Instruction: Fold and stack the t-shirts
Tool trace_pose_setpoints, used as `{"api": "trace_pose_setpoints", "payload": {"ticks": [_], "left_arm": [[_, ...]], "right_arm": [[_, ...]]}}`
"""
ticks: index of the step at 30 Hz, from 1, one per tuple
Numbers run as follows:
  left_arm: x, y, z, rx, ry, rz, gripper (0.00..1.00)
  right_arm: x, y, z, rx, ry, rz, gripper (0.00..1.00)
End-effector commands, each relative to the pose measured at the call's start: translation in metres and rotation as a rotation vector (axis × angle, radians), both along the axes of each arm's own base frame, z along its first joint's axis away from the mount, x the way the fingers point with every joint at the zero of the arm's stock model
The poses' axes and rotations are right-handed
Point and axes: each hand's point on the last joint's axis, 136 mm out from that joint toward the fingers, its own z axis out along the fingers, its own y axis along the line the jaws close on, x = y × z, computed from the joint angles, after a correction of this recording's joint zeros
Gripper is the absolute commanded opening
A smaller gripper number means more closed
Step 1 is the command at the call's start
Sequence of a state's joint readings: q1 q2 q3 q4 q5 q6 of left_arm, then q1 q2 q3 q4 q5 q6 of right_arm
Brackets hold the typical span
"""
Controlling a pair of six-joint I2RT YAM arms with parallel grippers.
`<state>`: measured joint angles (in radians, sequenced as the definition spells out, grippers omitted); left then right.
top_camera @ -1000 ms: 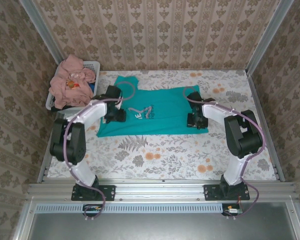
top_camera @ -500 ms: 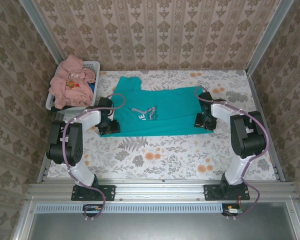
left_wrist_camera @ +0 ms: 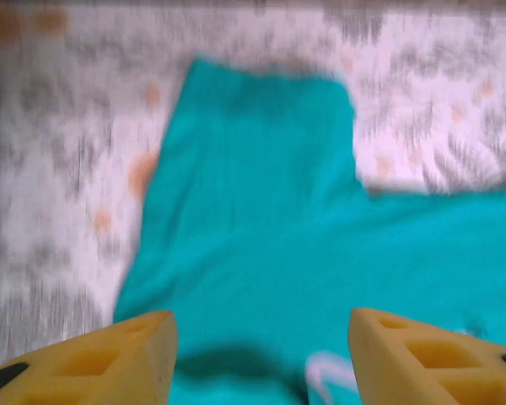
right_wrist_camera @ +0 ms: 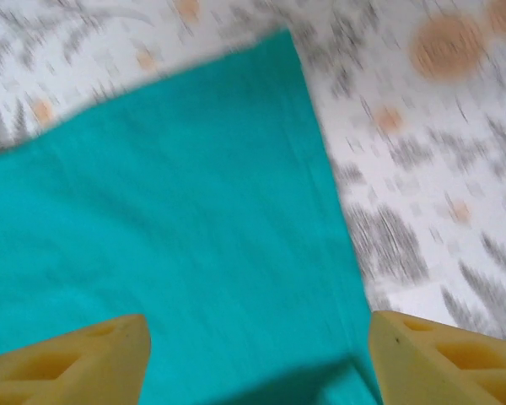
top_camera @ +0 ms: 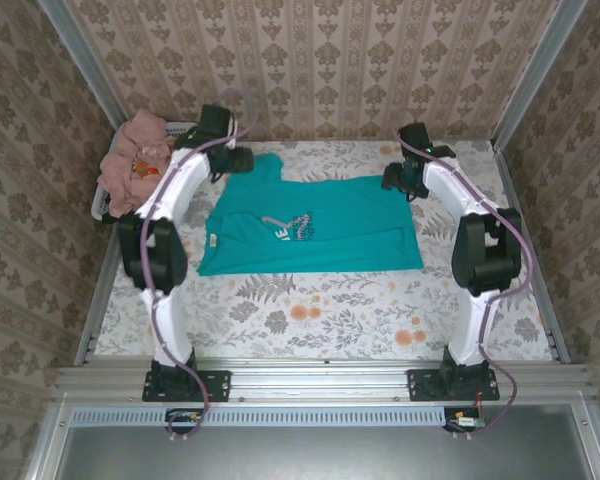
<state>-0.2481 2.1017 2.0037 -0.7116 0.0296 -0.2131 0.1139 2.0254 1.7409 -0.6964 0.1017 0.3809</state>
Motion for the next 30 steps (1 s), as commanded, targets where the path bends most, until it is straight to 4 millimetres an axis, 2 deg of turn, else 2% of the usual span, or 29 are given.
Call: {"api": "trace_pose_setpoints", "payload": {"ticks": [1, 5, 11, 17, 19, 22, 25, 30], "left_arm": [[0.035, 0.011, -0.054, -0.022, 0.125, -0.011, 0.56], [0.074, 0.003, -0.082, -0.14, 0.141, 0.002, 0.56], [0.114, 0.014, -0.123, -0.296, 0.066, 0.086, 0.58], [0.124, 0.008, -0.14, -0.391, 0.079, 0.097, 0.58], [0.125, 0.008, -0.147, -0.403, 0.083, 0.104, 0.58], [0.126, 0.007, -0.159, -0.425, 0.096, 0.113, 0.57], [0.128, 0.006, -0.168, -0.468, 0.107, 0.117, 0.52], [0.13, 0.003, -0.164, -0.496, 0.092, 0.085, 0.33]], "right_arm": [[0.022, -0.008, -0.022, -0.049, 0.049, 0.024, 0.7], [0.049, -0.014, -0.034, -0.041, 0.03, 0.019, 0.71], [0.077, -0.015, -0.06, 0.025, 0.008, 0.006, 0.71], [0.088, -0.026, -0.08, 0.095, 0.07, -0.082, 0.71], [0.09, -0.022, -0.091, 0.195, 0.095, -0.112, 0.7], [0.091, -0.018, -0.103, 0.237, 0.111, -0.129, 0.69], [0.091, -0.011, -0.11, 0.244, 0.117, -0.114, 0.66], [0.091, -0.005, -0.115, 0.268, 0.119, -0.102, 0.51]]}}
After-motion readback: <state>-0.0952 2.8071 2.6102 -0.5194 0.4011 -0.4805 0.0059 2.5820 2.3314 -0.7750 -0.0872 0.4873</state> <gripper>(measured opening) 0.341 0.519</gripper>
